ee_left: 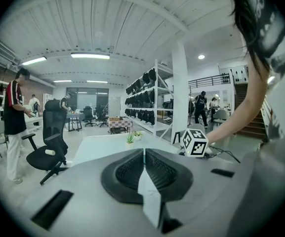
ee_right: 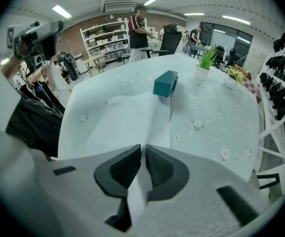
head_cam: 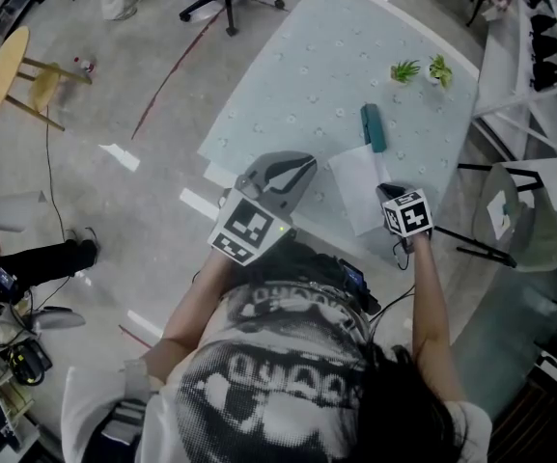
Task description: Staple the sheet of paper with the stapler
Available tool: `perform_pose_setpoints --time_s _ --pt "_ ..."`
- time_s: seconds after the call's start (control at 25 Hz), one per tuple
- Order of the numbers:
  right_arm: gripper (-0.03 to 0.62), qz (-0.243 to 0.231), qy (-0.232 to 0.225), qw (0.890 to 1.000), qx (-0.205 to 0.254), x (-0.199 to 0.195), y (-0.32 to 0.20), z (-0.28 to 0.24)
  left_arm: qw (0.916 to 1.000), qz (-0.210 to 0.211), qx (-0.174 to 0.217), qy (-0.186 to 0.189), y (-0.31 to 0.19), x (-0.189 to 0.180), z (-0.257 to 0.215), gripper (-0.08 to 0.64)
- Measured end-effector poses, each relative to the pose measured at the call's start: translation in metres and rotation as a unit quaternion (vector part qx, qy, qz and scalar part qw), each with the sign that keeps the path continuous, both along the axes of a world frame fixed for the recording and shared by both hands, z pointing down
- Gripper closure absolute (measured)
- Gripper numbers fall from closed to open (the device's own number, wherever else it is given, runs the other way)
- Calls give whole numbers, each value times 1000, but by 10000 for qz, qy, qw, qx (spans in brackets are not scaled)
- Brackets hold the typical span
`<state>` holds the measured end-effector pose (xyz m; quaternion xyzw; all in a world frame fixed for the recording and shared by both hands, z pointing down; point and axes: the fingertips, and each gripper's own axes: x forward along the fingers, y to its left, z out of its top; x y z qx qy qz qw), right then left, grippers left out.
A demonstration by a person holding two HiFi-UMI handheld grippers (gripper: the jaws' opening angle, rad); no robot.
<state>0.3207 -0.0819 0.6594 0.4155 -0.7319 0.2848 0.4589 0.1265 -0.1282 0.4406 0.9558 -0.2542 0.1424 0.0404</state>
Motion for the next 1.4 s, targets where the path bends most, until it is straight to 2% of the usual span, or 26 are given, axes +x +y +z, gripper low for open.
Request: perform_pose_setpoints --time_s 0.2,0.4,0.56,0.72,0.92,1.04,1.4 --pt "502 -26 -2 10000 -42 1 1 -2 10000 -40 15 2 3 -2 -2 551" --pt "495 29 -119 9999 -15 4 -5 -13 9999 -127 9 47 -1 -8 -2 551" --pt "494 239 -473 9979 364 4 -30 -43 9999 -148 14 68 -1 -12 -2 551" --pt "521 453 -702 9939 715 6 -72 -69 9998 -177 15 85 3 -13 -3 551" --pt "534 208 -544 9960 682 2 -104 -69 9996 -233 38 127 5 -14 -4 550" --pt "568 4 -457 9972 589 -4 -112 -68 9995 -276 33 130 5 -17 -4 551" --pt "591 -849 -60 9963 -140 -11 -112 -59 9996 -269 -58 59 3 -18 5 551"
